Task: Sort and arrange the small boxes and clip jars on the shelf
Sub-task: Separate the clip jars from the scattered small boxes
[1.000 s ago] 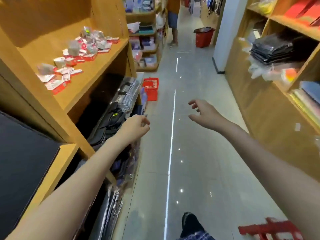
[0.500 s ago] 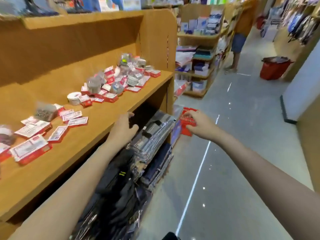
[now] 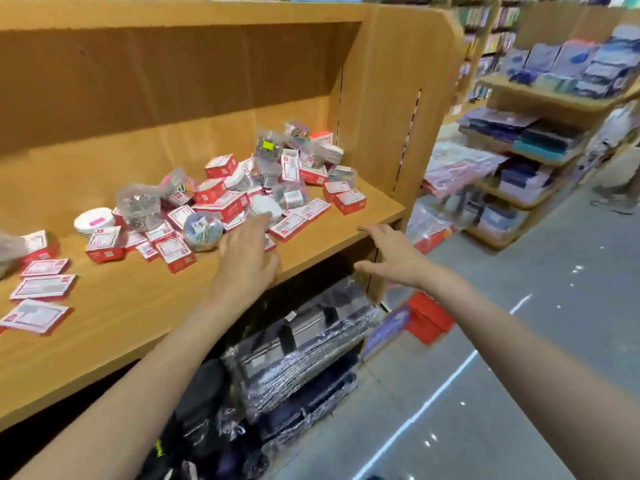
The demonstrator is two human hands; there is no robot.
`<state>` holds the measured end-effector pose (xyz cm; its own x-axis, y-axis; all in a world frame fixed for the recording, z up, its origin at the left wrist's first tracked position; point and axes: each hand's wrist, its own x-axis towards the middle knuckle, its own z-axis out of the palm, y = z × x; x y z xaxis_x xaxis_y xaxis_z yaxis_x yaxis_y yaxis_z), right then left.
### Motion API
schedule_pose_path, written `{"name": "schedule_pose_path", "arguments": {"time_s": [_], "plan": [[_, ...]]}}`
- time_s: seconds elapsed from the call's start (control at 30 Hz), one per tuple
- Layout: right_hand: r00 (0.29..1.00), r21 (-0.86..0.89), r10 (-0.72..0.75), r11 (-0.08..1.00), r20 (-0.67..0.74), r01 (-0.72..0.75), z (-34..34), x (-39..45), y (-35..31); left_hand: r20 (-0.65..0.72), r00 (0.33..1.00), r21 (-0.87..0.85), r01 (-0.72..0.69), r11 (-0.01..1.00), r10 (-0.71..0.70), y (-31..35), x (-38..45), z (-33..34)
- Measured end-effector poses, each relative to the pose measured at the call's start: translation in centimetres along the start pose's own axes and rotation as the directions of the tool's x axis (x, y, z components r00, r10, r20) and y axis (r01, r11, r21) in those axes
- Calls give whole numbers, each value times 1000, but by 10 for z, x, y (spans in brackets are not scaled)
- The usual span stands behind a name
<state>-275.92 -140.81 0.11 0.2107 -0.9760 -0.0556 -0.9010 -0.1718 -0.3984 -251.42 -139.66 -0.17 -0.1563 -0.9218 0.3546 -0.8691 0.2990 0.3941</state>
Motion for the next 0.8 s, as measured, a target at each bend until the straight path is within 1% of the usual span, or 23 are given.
{"name": "schedule_pose_path", "arguments": {"time_s": [0.07, 0.13, 0.23, 0.27, 0.33, 0.4, 0.5, 0.57, 0.63, 0.7, 0.73, 0.8], "plan": [[999, -30, -44, 999, 10, 44, -12, 32, 19, 10, 1000, 58, 26, 998, -27, 8, 17, 13], [995, -97, -98, 990, -1, 98, -23, 66, 30, 7, 998, 113, 66, 991, -67, 12, 32, 21], [983, -165, -181, 969, 18, 181, -24, 113, 32, -11, 993, 183, 115, 976, -115, 8, 46, 26], [973, -191, -224, 954, 49, 229, -22, 129, 30, -10, 990, 204, 137, 969, -138, 4, 52, 27], [946, -252, -297, 913, 133, 322, -17, 154, 25, 7, 983, 200, 177, 964, -182, -7, 62, 32], [922, -269, -355, 883, 152, 384, -11, 169, 26, 13, 980, 153, 196, 969, -200, -16, 68, 34], [911, -251, -401, 876, 93, 411, -8, 183, 38, -47, 971, 95, 239, 966, -236, -22, 73, 37], [915, -245, -398, 882, 66, 401, -11, 191, 40, -94, 961, 89, 269, 959, -261, -26, 79, 41], [910, -192, -413, 892, 24, 410, -16, 198, 30, -125, 945, 103, 315, 944, -301, -28, 86, 43], [870, -74, -494, 868, -13, 491, -19, 207, 12, -132, 935, 103, 343, 934, -329, -28, 90, 44], [845, -32, -534, 845, -8, 534, -18, 211, 3, -135, 933, 94, 346, 933, -332, -28, 90, 44], [815, -27, -579, 815, 22, 579, -12, 216, -11, -157, 928, 72, 352, 933, -338, -28, 89, 44]]}}
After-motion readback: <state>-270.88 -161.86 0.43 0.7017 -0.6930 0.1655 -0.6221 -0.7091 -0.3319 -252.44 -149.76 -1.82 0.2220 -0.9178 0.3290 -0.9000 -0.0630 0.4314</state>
